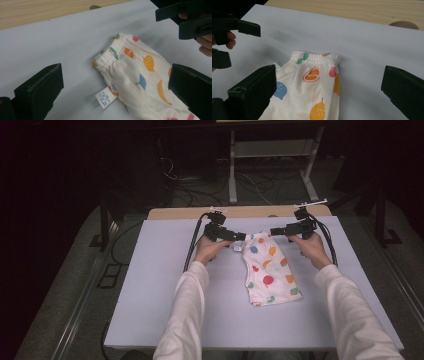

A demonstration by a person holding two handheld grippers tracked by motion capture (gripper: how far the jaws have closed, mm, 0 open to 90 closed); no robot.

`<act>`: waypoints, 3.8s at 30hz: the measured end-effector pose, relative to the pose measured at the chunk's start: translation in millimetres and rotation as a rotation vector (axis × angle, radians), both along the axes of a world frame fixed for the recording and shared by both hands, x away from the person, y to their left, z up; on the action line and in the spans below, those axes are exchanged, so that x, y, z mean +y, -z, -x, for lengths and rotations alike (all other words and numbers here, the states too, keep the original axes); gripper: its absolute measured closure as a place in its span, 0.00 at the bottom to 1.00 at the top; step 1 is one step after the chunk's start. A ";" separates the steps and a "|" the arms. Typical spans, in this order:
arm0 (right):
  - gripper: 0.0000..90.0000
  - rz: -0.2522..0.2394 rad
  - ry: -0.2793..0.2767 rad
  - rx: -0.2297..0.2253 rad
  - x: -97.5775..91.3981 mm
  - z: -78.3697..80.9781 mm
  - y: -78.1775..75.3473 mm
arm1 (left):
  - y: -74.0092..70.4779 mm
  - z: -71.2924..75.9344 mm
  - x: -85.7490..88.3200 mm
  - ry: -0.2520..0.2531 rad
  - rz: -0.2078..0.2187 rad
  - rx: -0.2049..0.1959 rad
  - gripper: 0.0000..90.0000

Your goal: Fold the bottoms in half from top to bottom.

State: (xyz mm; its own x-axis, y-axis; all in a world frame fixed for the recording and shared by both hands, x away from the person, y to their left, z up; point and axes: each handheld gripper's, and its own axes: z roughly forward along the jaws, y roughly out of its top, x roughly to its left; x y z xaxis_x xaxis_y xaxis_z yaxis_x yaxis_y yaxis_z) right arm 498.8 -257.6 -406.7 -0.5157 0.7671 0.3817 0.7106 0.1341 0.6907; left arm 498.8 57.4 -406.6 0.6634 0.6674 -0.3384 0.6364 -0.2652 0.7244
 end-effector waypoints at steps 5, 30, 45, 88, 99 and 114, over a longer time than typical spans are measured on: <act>0.03 -0.014 0.007 0.003 -0.9 -2.8 4.3 | 7.2 -3.7 -1.5 -0.024 0.009 0.012 0.00; 0.25 -0.042 0.012 0.034 -0.5 -10.1 23.9 | 37.2 -8.8 -15.0 0.014 0.023 0.102 0.17; 0.52 0.013 -0.002 0.080 1.7 -13.1 33.3 | 43.0 -9.0 -19.1 0.023 0.008 0.124 0.43; 0.97 -0.063 -0.028 0.061 -2.0 0.8 37.8 | 24.9 6.8 -29.9 0.070 -0.030 0.014 0.98; 0.97 -0.112 -0.048 -0.016 -7.5 20.0 28.7 | 20.4 23.4 -24.7 0.066 0.009 -0.036 0.98; 0.97 -0.083 -0.076 -0.051 -12.4 46.7 20.4 | 14.6 46.5 -30.9 0.087 0.041 -0.050 0.98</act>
